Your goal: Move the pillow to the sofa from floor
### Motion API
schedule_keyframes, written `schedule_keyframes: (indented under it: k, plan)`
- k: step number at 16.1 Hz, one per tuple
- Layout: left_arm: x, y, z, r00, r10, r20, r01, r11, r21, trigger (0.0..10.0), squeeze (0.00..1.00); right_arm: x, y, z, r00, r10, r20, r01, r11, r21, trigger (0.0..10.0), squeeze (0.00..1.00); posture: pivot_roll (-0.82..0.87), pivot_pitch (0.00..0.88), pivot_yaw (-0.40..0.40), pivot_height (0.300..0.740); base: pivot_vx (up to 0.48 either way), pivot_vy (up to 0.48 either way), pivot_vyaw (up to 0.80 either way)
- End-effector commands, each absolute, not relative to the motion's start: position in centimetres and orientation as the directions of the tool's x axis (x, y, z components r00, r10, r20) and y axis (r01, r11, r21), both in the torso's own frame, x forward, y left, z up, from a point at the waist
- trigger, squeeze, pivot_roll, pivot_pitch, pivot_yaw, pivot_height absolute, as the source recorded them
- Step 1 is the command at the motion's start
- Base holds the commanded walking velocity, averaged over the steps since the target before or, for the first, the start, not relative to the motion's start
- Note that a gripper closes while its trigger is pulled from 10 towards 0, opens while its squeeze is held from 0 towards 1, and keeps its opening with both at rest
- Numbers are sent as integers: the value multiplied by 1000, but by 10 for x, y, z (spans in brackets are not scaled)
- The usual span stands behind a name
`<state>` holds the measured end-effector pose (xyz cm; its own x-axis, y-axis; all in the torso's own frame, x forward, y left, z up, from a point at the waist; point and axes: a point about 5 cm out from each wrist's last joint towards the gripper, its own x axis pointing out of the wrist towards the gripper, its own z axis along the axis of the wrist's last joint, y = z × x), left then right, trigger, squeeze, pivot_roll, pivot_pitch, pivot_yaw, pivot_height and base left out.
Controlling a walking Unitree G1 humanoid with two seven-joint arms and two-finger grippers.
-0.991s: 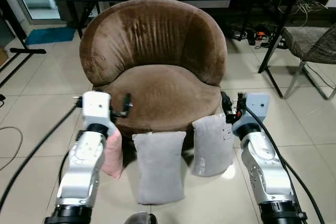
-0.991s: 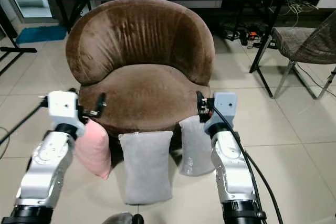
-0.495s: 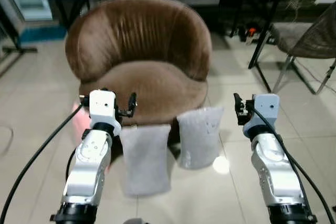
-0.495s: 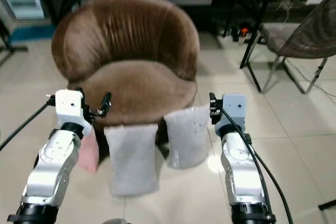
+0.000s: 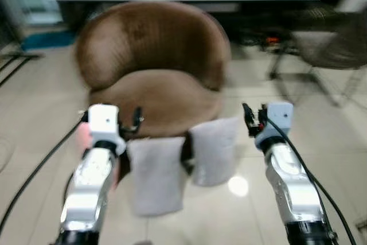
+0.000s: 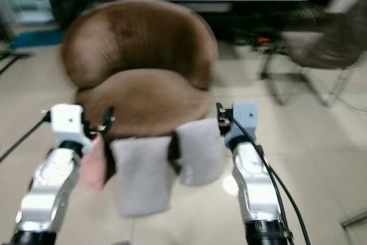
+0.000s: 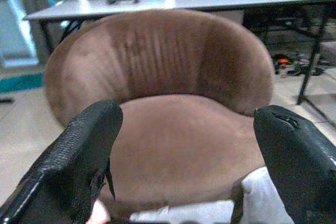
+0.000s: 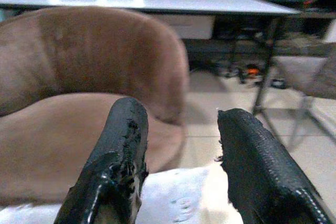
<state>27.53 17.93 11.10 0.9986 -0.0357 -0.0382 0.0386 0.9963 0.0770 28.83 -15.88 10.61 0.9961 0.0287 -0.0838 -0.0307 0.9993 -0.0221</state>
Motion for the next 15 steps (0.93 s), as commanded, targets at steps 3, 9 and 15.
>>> schedule_keyframes:
  k: [3,9,15]
  plan:
    - [278,173,113,998,-59,-30,61,995,80,10000,0,287,-171,108,996,-12,-91,9,1000,-30,10000,0,18,0,9,740,300,0,-515]
    - [278,172,113,998,-57,-28,60,995,82,10000,0,289,-172,110,997,-11,-76,9,999,-32,10000,0,25,0,2,740,315,0,0]
    - [278,171,111,998,-45,-33,48,996,77,10000,0,287,-173,113,998,4,-62,-9,996,-88,10000,0,13,0,8,740,298,0,0]
